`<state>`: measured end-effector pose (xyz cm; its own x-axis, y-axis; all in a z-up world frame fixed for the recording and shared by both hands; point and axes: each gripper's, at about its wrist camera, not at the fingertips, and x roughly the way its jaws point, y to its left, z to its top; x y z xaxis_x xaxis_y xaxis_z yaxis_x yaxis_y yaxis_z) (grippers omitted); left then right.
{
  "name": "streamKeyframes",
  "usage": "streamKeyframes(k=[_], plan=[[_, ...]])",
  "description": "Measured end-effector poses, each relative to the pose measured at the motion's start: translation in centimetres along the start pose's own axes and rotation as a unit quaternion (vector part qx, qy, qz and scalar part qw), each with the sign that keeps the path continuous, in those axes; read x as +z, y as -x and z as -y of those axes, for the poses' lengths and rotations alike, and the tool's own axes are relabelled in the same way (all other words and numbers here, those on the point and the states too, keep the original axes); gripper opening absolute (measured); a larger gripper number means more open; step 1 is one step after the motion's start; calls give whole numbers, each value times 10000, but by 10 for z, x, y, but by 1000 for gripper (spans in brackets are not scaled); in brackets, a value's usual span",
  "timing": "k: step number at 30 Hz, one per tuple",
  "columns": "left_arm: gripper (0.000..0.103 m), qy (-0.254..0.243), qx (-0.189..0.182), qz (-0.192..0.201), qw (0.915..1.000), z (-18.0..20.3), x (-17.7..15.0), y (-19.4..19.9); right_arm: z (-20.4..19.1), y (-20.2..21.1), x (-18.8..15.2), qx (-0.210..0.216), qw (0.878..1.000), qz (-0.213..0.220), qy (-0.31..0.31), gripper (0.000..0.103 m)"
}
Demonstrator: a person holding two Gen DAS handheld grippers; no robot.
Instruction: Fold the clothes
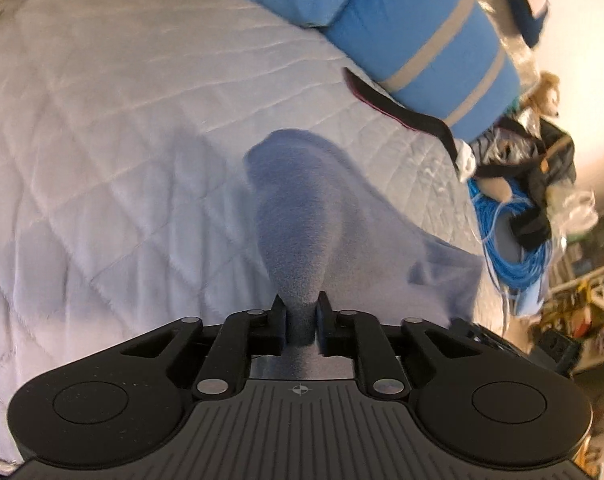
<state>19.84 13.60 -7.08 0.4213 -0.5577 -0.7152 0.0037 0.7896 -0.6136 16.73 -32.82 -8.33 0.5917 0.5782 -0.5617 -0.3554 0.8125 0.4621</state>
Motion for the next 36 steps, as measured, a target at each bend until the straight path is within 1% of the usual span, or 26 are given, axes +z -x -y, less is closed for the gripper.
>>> streamKeyframes(k=[1, 2, 3, 4, 5, 6, 7, 8, 11, 13, 14, 16, 19, 22, 25, 26, 28, 30, 31, 32, 33, 35, 36], plan=[[22, 62, 4, 53, 10000, -5, -2, -1, -1, 1, 0, -60, 10000, 0, 25, 54], [26, 26, 45, 165, 9999, -4, -3, 2, -3, 4, 0, -144, 9998, 63, 102, 68], [29, -10, 86, 276, 9996, -4, -4, 4, -4, 7, 0, -240, 9993, 172, 225, 87], [36, -47, 128, 387, 9992, -3, -5, 7, -7, 10, 0, -313, 9985, 301, 345, 94], [47, -83, 169, 499, 9986, -3, -6, 10, -10, 12, -1, -357, 9972, 464, 460, 103], [53, -119, 210, 610, 9978, -2, -7, 12, -12, 15, 0, -398, 9959, 594, 558, 103], [61, -156, 251, 721, 9970, -2, -8, 15, -13, 18, 1, -445, 9947, 678, 638, 103], [67, -235, 286, 850, 9957, 0, -9, 18, -15, 19, 3, -502, 9938, 679, 720, 103], [74, -745, 366, 1317, 9878, 8, -12, 33, -21, 17, 12, -697, 9911, 530, 998, 103], [76, -1182, 461, 1494, 9806, 19, -15, 39, -25, 17, 15, -773, 9877, 606, 1215, 103], [78, -1354, 485, 1531, 9777, 23, -15, 41, -25, 15, 18, -706, 9883, 559, 1231, 103], [78, -1490, 418, 1410, 9779, 28, -12, 39, -25, 8, 26, -537, 9910, 386, 1163, 103], [78, -1480, 160, 1275, 9806, 30, -4, 35, -22, 0, 36, -214, 9947, 293, 963, 103], [78, -1424, 171, 1337, 9806, 29, 11, 28, -18, -9, 44, 84, 9962, 271, 827, 103], [77, -1357, 32, 1025, 9854, 26, 31, 12, -17, -19, 50, 244, 9964, 243, 769, 103], [77, -1321, 57, 1010, 9861, 25, 32, 9, -16, -23, 52, 283, 9966, 221, 739, 102], [77, -1250, 107, 981, 9872, 22, 35, 2, -15, -29, 56, 390, 9970, 144, 652, 97], [76, -1178, 156, 953, 9883, 19, 38, -4, -11, -35, 60, 512, 9973, 75, 516, 79], [72, -1142, 181, 938, 9888, 18, 40, -8, -9, -37, 62, 560, 9975, 46, 437, 73], [56, -1106, 206, 924, 9893, 17, 41, -11, -8, -40, 63, 559, 9977, 23, 371, 59], [48, -1071, 230, 909, 9898, 16, 43, -14, -7, -43, 64, 525, 9981, 2, 319, 41], [28, -999, 280, 880, 9907, 13, 46, -21, -4, -46, 64, 422, 9989, 15, 219, 18], [25, -963, 305, 866, 9911, 12, 47, -24, -1, -47, 64, 388, 9992, 15, 108, 17]])
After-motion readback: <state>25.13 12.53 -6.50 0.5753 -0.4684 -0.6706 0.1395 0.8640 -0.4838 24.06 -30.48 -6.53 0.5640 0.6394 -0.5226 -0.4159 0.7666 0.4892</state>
